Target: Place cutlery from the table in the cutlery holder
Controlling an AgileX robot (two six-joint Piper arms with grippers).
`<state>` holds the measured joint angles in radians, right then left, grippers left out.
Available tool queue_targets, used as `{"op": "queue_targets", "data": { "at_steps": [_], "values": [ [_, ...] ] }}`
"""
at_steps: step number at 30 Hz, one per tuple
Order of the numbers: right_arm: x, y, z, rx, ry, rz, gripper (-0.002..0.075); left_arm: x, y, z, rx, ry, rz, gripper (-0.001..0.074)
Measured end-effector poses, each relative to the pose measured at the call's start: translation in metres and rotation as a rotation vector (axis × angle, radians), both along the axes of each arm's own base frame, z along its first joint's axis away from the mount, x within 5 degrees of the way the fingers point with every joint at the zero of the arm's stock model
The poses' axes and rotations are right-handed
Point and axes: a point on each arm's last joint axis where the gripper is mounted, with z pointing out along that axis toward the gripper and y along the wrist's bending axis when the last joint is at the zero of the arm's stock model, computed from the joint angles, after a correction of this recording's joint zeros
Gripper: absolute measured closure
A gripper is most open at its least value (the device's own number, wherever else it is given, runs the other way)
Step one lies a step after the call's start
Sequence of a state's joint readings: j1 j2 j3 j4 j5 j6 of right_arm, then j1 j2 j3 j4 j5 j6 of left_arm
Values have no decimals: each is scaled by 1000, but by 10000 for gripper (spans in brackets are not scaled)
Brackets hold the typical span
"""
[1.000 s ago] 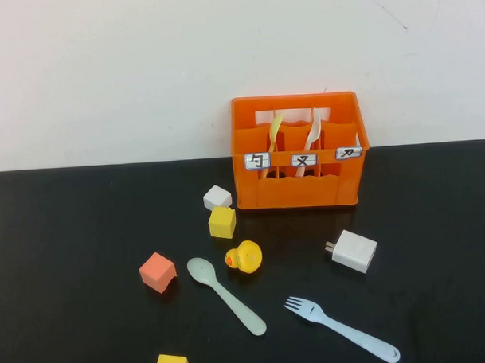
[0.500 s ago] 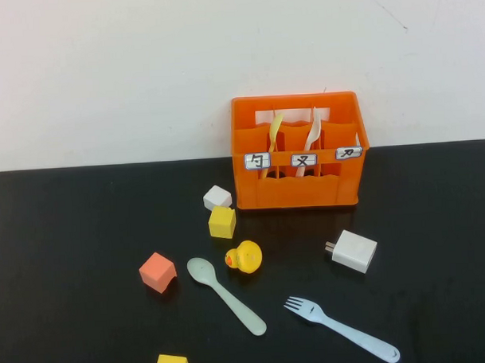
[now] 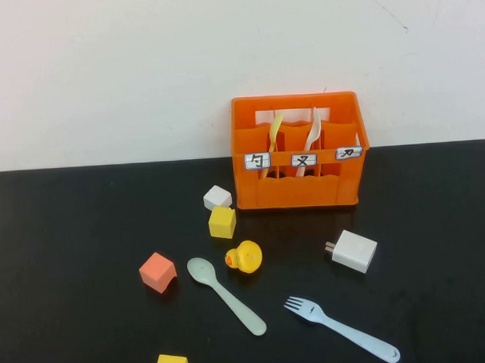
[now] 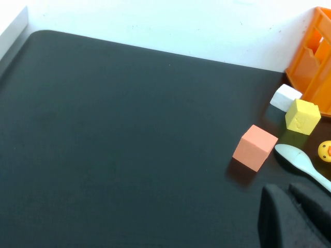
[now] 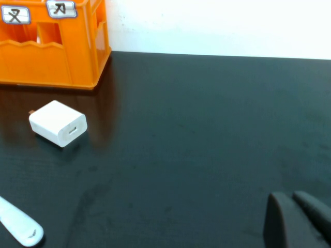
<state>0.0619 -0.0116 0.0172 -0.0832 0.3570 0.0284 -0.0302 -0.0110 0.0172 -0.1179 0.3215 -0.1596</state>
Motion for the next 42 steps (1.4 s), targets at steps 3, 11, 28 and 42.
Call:
{"op": "queue_targets", "data": {
  "at_steps": [3, 11, 28, 42],
  "values": [
    [0, 0, 0, 0, 0, 0, 728, 0, 0, 0, 0, 0, 0, 736],
    [0, 0, 0, 0, 0, 0, 728, 0, 0, 0, 0, 0, 0, 736],
    [0, 0, 0, 0, 0, 0, 728, 0, 0, 0, 0, 0, 0, 736],
    [6, 2, 27, -66, -332, 31, 728, 3, 4, 34, -15, -382, 41, 736]
  ]
}}
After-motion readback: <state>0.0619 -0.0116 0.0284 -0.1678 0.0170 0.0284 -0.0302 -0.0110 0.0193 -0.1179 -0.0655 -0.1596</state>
